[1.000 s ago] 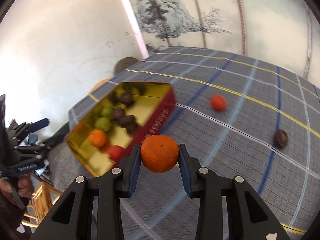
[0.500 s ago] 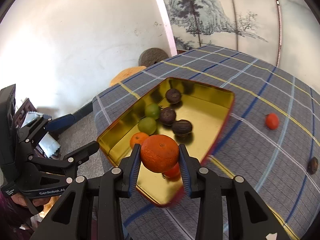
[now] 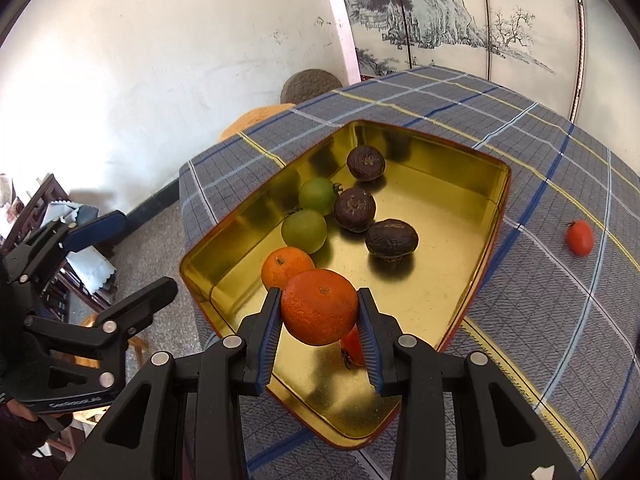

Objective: Organize fruits
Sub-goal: 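Carry the mandarin into the tin and release it with the right gripper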

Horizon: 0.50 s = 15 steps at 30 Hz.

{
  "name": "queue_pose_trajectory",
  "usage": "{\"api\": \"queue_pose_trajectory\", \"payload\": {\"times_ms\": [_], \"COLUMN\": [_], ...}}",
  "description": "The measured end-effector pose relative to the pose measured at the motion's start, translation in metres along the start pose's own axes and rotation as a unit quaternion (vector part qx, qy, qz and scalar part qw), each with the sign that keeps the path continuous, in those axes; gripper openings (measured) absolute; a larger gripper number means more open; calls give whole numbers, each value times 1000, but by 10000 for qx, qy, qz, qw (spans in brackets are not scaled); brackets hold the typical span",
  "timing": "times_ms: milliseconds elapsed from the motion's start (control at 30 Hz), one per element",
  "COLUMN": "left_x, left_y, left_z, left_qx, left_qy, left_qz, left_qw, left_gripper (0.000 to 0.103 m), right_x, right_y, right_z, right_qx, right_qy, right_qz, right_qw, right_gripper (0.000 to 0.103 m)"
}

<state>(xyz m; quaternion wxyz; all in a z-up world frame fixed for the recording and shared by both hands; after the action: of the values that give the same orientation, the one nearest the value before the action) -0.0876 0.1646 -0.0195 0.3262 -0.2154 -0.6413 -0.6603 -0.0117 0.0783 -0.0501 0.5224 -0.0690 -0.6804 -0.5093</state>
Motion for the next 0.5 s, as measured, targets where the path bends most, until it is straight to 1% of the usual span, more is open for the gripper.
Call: {"api": "queue_pose_trajectory", "payload": {"times_ms": [233,500], "left_x": [-1,-5], "left_y": [-1,-9], "left_z": [0,5], "left_qx": [22,21], "left_qy": [-2,-10], "left_qz": [14,60], "left_qw": [10000,10000], "left_gripper": [83,83], "right_x": [-13,-17], "right_y": [-1,2], "right_z": [3,4], "right_qx": [-3,-71], "right_qy": [-46,-26], "right_qz": [119,106], "right_qw": [9999,9999], "right_gripper": [35,36]}}
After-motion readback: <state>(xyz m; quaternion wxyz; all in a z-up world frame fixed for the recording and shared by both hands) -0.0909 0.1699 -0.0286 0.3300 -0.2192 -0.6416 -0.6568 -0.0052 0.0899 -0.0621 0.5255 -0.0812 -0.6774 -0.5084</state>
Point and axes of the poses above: each gripper's, at about its wrist camera, not at the fingertips, and x roughly against the way its jaws point, z to its left, y to its top, the point moved 1 cm from there along -x, roughly the way its jaws point, and after that the axes turned 10 degrees about -y, right-handed, at the moved point
